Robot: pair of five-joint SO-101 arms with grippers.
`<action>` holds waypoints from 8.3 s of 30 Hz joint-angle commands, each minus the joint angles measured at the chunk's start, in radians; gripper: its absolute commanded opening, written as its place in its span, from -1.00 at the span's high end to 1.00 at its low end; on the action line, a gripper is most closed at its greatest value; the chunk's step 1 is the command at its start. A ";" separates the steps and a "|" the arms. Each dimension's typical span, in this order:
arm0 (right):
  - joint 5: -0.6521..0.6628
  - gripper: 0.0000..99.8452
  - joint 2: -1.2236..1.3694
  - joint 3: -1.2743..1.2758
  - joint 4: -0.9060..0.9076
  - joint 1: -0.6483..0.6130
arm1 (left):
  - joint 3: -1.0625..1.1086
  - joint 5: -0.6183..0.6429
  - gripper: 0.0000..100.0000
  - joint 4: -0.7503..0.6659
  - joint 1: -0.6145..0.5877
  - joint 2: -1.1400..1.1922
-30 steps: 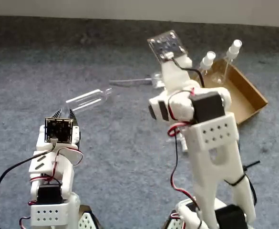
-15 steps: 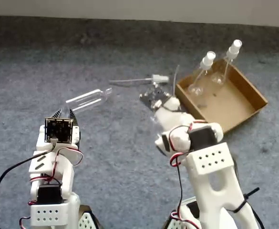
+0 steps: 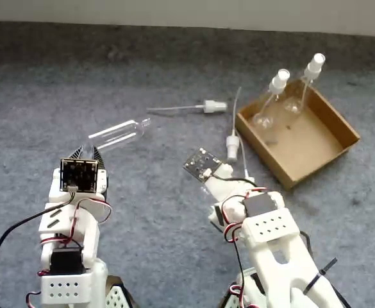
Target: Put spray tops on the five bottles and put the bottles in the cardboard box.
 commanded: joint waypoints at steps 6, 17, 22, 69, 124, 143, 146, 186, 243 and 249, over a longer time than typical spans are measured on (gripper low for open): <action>0.014 0.98 -0.035 0.012 -0.030 0.019 | 0.021 -0.006 0.92 -0.014 0.025 -0.007; 0.014 0.76 -0.035 0.120 -0.105 0.027 | 0.021 -0.005 0.92 -0.014 0.025 -0.007; 0.014 0.62 -0.044 0.114 -0.033 0.021 | 0.021 -0.005 0.92 -0.014 0.027 -0.007; 0.153 0.43 -0.035 -0.093 0.183 -0.099 | 0.021 -0.006 0.92 -0.014 0.061 -0.005; 0.028 0.78 -0.185 -0.271 0.226 -0.093 | 0.021 -0.005 0.92 -0.012 0.064 -0.005; -0.396 0.78 -0.587 -0.087 0.079 0.248 | 0.021 -0.005 0.92 -0.003 0.136 -0.004; -0.440 0.78 -0.598 -0.015 0.001 0.309 | 0.021 -0.003 0.92 -0.006 0.150 -0.005; -0.523 0.78 -0.602 0.102 -0.183 0.656 | -0.684 -0.192 0.92 0.187 0.665 0.568; -0.520 0.78 -0.602 0.101 -0.306 1.023 | -2.158 0.829 0.91 0.609 0.854 2.276; -0.520 0.78 -0.602 0.107 -0.354 1.023 | -2.158 0.888 0.91 0.606 0.855 2.293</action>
